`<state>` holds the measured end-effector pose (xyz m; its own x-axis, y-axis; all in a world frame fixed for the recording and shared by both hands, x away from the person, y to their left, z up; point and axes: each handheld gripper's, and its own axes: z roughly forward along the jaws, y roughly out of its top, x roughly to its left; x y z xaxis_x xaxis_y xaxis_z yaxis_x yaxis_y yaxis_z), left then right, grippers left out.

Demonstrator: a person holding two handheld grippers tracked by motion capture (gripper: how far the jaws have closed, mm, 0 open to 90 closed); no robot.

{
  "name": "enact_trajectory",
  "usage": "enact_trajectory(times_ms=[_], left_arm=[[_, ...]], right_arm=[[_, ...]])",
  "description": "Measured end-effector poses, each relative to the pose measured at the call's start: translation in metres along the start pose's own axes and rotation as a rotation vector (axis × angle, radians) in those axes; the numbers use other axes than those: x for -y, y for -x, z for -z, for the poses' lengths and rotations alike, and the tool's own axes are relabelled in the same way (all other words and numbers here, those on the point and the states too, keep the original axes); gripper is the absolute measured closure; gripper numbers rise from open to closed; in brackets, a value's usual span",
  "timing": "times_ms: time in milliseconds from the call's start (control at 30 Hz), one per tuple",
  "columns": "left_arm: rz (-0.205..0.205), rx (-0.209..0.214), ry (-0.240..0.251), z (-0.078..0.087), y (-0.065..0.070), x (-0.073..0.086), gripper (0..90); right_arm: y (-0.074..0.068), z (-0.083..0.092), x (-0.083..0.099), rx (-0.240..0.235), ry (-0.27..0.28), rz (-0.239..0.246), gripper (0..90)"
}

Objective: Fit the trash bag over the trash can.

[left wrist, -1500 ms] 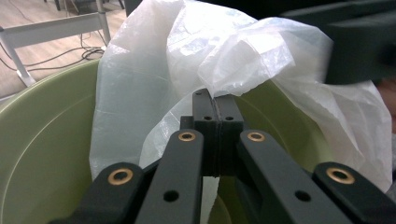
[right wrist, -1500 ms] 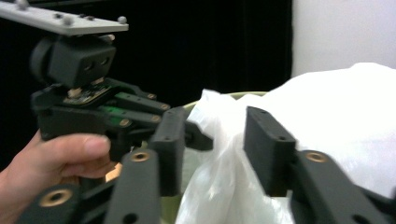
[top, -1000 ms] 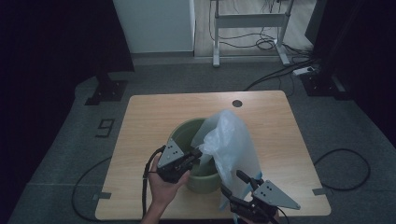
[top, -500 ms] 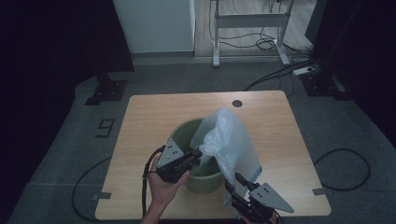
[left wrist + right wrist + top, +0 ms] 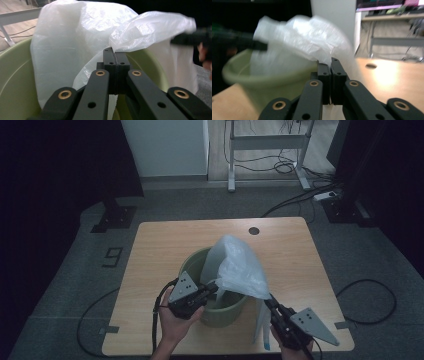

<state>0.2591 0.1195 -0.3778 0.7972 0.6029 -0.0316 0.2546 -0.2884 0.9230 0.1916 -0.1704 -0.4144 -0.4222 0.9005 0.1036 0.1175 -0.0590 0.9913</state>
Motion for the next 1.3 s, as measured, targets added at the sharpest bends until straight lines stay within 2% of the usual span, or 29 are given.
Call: enact_trajectory(times_ms=[33, 167, 233, 267, 333, 400, 467, 500, 533, 567, 600, 633, 667, 700, 733, 800, 833, 967, 1300], left_arm=[[0.000, 0.000, 0.000, 0.000, 0.000, 0.000, 89.6], [-0.018, 0.028, -0.004, 0.001, 0.004, -0.001, 89.6], [-0.027, 0.050, -0.007, 0.002, 0.007, -0.002, 89.5], [-0.027, 0.050, -0.007, 0.002, 0.007, -0.002, 89.5], [-0.034, 0.065, -0.007, 0.003, 0.009, -0.002, 89.4], [-0.038, 0.066, -0.008, 0.005, 0.011, -0.001, 88.7], [-0.036, 0.067, -0.005, 0.007, 0.011, 0.000, 88.3], [-0.033, 0.064, -0.005, 0.008, 0.010, 0.001, 85.7], [-0.030, 0.046, 0.002, 0.011, 0.009, 0.002, 81.9], [-0.030, 0.046, 0.002, 0.011, 0.009, 0.002, 75.7], [-0.031, 0.026, 0.008, 0.012, 0.009, 0.003, 75.7], [-0.027, -0.001, 0.027, 0.017, 0.008, 0.002, 62.3], [-0.027, -0.001, 0.027, 0.017, 0.008, 0.002, 56.1], [-0.025, -0.012, 0.035, 0.020, 0.007, 0.001, 56.1], [-0.029, -0.018, 0.040, 0.022, 0.007, 0.000, 49.0], [-0.046, -0.025, 0.044, 0.026, 0.007, -0.004, 41.3], [-0.058, -0.032, 0.049, 0.029, 0.007, -0.007, 38.9], [-0.061, -0.046, 0.061, 0.033, 0.008, -0.012, 36.6], [-0.061, -0.071, 0.104, 0.044, 0.008, -0.019, 28.4]], right_arm=[[0.000, 0.000, 0.000, 0.000, 0.000, 0.000, 88.2], [0.005, -0.001, -0.027, 0.001, 0.067, 0.014, 88.7], [0.003, -0.004, -0.048, -0.010, 0.110, 0.038, 88.7], [0.003, -0.004, -0.048, -0.010, 0.110, 0.038, 88.7], [-0.001, -0.007, -0.062, -0.026, 0.133, 0.057, 88.7], [-0.005, -0.016, -0.077, -0.058, 0.135, 0.082, 88.7], [-0.005, -0.019, -0.080, -0.068, 0.132, 0.085, 88.7], [-0.007, -0.029, -0.086, -0.109, 0.109, 0.090, 88.7], [-0.008, -0.032, -0.086, -0.117, 0.101, 0.089, 88.7], [-0.008, -0.032, -0.086, -0.117, 0.101, 0.089, 88.7], [-0.009, -0.036, -0.086, -0.131, 0.090, 0.090, 88.7], [-0.012, -0.044, -0.083, -0.168, 0.068, 0.096, 88.7], [-0.012, -0.044, -0.083, -0.168, 0.068, 0.096, 88.7], [-0.013, -0.046, -0.081, -0.175, 0.060, 0.100, 88.7], [-0.014, -0.050, -0.078, -0.189, 0.049, 0.105, 88.7], [-0.015, -0.054, -0.074, -0.205, 0.031, 0.106, 88.7], [-0.014, -0.057, -0.071, -0.217, 0.013, 0.104, 88.8], [-0.012, -0.059, -0.067, -0.215, -0.005, 0.104, 88.8], [0.000, -0.052, -0.070, -0.194, -0.007, 0.109, 88.8]])
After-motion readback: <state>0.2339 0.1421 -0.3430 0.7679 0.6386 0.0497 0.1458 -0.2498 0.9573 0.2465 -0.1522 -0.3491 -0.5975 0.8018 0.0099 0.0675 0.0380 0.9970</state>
